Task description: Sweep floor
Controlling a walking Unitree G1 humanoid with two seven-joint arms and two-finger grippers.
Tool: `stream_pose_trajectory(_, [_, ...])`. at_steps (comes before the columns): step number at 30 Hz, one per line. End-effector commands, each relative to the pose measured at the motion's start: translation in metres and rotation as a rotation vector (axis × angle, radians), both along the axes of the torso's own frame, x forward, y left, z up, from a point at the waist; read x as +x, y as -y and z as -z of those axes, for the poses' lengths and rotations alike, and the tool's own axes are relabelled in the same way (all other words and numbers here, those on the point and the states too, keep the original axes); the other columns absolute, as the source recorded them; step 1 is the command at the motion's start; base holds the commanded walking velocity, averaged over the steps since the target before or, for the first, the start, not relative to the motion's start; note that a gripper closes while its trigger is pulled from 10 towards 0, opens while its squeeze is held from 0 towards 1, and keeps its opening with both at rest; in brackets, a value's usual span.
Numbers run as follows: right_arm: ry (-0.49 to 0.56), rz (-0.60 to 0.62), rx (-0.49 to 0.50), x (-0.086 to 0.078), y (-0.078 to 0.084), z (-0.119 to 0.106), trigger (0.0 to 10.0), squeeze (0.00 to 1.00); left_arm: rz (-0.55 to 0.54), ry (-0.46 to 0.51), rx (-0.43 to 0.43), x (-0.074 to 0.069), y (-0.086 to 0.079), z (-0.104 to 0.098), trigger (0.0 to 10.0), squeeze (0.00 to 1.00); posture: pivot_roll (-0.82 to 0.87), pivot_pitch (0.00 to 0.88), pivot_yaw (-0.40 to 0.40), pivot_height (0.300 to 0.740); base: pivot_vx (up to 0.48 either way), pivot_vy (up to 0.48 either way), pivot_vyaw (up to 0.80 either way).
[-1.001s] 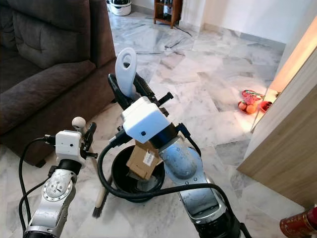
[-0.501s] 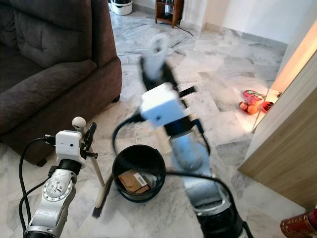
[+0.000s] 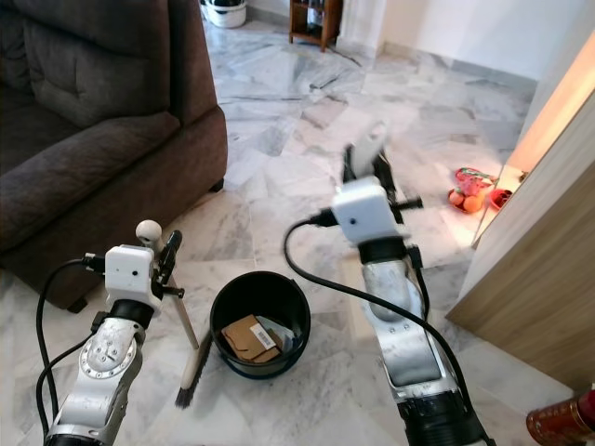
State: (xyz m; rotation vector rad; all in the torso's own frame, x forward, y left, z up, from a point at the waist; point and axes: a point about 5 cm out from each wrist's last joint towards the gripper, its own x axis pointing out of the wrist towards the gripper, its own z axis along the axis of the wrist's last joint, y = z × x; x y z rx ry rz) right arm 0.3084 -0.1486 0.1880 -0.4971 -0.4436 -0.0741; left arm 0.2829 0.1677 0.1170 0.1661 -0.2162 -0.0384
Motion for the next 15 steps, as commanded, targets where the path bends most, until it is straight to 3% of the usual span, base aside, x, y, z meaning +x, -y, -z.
stream_pose_trajectory(1, [0.014, 0.049, 0.012, 0.0, 0.014, 0.004, 10.0, 0.0, 0.011, 0.039, 0.003, -0.002, -0.001, -0.008, 10.0, 0.0, 0.12, 0.138, -0.01, 0.74, 0.0, 0.0, 0.0])
stream_pose_trajectory(9, [-0.109, 0.104, 0.131, 0.0, 0.029, 0.044, 10.0, 0.0, 0.01, 0.026, 0.008, -0.006, -0.004, -0.004, 10.0, 0.0, 0.12, 0.13, -0.007, 0.74, 0.0, 0.0, 0.0])
stream_pose_trajectory(12, [-0.194, 0.072, 0.309, 0.001, 0.028, 0.06, 10.0, 0.0, 0.006, 0.02, 0.011, -0.008, -0.007, -0.002, 10.0, 0.0, 0.12, 0.121, -0.005, 0.74, 0.0, 0.0, 0.0])
stream_pose_trajectory(15, [-0.223, 0.049, 0.365, 0.001, 0.026, 0.068, 10.0, 0.0, 0.004, 0.015, 0.008, -0.009, -0.007, -0.001, 10.0, 0.0, 0.12, 0.118, -0.007, 0.74, 0.0, 0.0, 0.0])
